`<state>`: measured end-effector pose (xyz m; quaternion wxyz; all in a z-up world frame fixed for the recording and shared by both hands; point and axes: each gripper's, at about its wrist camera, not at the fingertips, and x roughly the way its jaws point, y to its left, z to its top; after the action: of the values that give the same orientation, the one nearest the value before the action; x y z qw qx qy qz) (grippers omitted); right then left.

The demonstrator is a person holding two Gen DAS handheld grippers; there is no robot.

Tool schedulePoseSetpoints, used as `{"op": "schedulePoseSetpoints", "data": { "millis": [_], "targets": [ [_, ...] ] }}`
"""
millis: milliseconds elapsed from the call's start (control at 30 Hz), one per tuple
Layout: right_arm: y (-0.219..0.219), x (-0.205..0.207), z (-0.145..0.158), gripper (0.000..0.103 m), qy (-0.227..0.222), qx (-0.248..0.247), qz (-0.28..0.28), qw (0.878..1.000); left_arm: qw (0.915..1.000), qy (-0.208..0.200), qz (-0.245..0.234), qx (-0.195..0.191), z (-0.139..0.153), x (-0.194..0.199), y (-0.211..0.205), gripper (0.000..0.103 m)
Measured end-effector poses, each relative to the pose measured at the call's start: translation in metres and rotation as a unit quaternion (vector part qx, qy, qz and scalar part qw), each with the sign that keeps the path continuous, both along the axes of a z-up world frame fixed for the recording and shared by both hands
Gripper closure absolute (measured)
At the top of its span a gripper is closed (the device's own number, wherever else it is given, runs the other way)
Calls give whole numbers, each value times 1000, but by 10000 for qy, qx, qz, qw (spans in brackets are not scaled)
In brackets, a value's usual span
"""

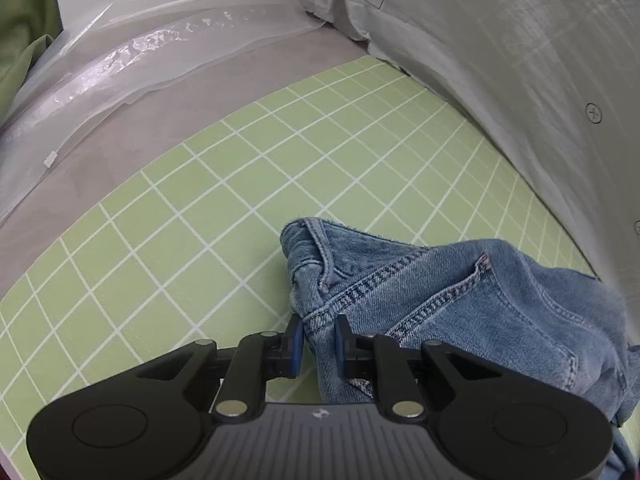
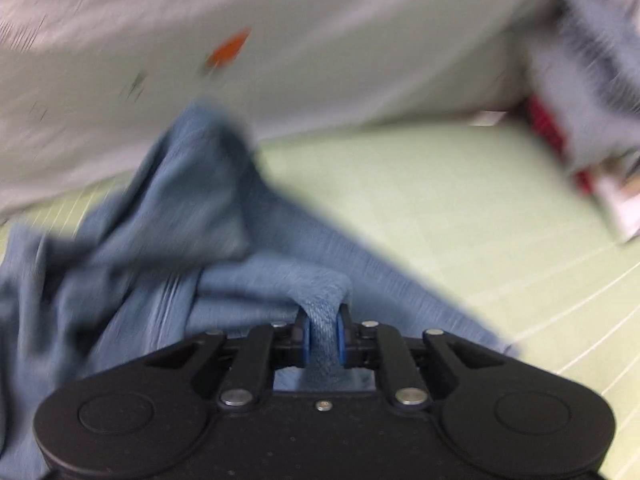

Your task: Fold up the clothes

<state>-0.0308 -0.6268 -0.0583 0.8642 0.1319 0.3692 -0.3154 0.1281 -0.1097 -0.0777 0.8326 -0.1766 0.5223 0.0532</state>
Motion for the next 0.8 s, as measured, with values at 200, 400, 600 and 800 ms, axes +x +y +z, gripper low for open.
{"op": "schedulePoseSetpoints", "data": {
  "millis": [200, 400, 600, 800],
  "targets": [
    [-35, -29, 56, 90, -233, -1075, -678, 9916, 9999, -121, 12, -44, 1, -7, -5, 91],
    [-72, -55, 95, 90, -379, -1959, -1228, 9722, 9995, -266, 150, -57, 9, -11, 2, 91],
    [-116, -49, 71, 50, -178, -768, -1402, 9870, 9995, -230, 213, -57, 11, -15, 3, 91],
    [-80, -60, 19, 21, -623, 389, -1298, 9888, 9998, -114, 163, 22, 5, -17, 0, 89]
  ]
}}
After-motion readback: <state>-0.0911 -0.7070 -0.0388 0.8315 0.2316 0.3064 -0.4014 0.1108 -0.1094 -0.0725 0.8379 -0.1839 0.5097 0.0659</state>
